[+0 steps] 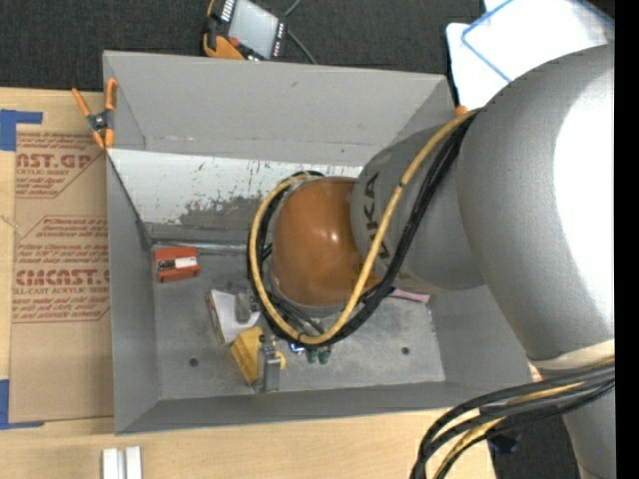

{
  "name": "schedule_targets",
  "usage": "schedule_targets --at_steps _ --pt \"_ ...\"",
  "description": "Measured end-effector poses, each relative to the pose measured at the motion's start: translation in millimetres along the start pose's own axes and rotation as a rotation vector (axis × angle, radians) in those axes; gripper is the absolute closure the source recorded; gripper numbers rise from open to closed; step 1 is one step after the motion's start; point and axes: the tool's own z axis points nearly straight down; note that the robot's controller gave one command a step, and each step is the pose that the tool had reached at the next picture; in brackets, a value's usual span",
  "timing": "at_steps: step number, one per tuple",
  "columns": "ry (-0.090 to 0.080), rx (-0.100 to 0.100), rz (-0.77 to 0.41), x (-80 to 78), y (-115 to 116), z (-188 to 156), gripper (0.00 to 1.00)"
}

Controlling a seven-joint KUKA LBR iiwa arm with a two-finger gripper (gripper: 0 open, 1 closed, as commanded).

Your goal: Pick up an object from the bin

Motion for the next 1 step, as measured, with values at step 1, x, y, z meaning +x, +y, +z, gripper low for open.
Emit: schedule_targets --at_steps 1 --pt "-0.004 -0.002 -0.093 -36.2 11.5 16.6 0.00"
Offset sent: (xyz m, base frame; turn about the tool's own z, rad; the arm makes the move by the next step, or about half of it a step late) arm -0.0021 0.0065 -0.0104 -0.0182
